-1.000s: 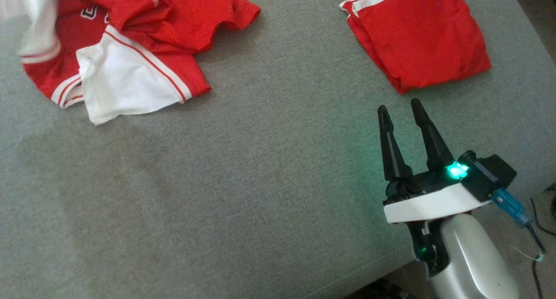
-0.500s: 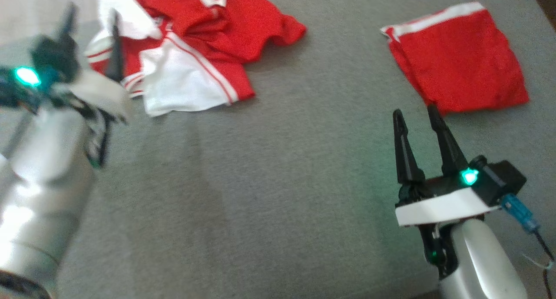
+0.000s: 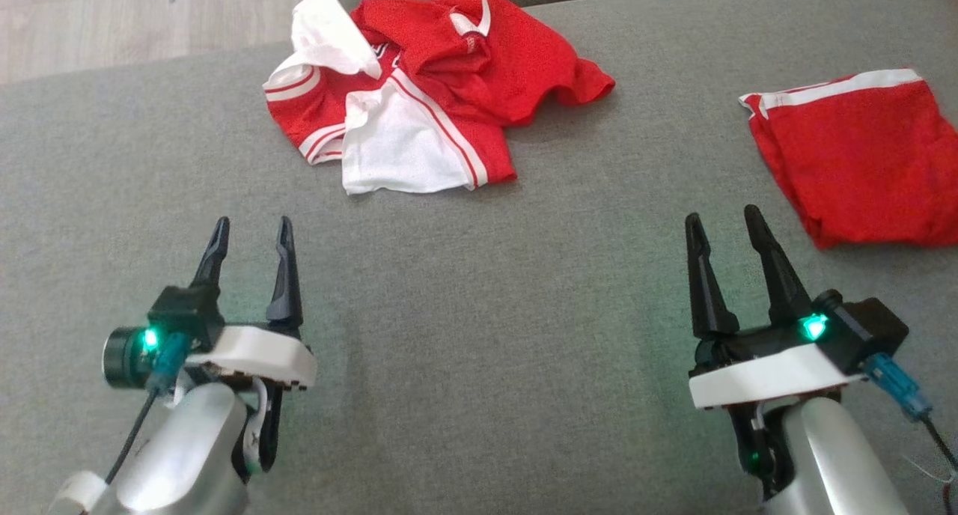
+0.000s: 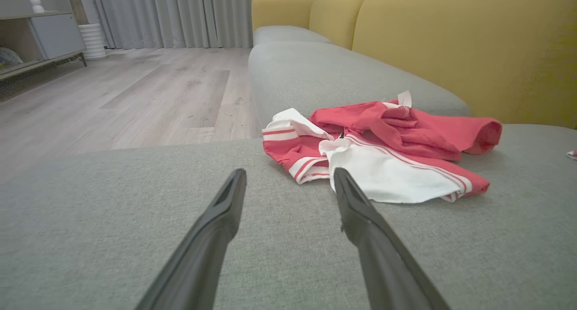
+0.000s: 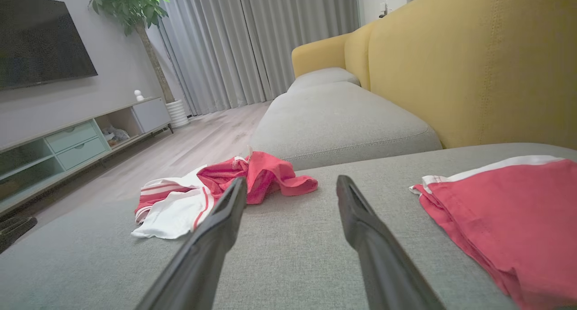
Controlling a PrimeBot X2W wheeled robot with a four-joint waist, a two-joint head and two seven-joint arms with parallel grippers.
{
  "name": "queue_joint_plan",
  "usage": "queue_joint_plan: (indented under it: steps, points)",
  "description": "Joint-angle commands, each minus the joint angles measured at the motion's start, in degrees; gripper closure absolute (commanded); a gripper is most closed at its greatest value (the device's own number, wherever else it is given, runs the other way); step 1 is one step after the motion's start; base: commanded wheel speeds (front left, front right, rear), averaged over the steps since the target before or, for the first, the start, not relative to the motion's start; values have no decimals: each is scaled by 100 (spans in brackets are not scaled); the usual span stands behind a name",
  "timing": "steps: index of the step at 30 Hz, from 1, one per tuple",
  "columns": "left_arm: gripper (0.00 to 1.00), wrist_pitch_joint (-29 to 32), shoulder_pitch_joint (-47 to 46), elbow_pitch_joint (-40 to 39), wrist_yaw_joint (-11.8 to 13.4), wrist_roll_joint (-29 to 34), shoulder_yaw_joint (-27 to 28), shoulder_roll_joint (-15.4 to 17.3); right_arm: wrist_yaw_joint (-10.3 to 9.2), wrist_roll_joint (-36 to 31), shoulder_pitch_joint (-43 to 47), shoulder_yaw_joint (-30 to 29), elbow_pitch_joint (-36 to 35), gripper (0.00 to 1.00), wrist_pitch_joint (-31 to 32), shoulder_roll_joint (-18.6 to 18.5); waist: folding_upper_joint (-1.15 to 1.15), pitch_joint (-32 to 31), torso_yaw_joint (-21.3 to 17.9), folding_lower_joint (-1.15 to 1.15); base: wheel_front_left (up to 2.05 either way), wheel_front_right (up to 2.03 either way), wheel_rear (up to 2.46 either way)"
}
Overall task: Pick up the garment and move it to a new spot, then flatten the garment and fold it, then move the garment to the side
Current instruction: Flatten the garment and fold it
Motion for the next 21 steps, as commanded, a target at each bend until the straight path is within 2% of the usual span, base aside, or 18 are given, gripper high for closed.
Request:
queue_joint_plan:
  steps: [1, 6, 12, 21]
  points:
    - [0, -54, -256, -236, -2, 118, 262, 130, -4, -49, -34, 156, -168, 0, -61, -19, 0, 53, -43, 1, 0, 0, 0]
    - [0, 37, -501, -188, -172, 254, 139, 188, -4, 22, -115, 222, -182, 0, -61, -19, 0, 252, -294, 1, 0, 0, 0]
    - [0, 663, -995, 269, -469, 230, -91, 182, -4, 118, -169, 258, -210, 0, -61, -19, 0, 509, -698, 1, 0, 0, 0]
    - [0, 1195, -1569, 1404, -422, 17, 58, 181, -4, 201, -269, 336, -246, 0, -61, -19, 0, 779, -1088, 1, 0, 0, 0]
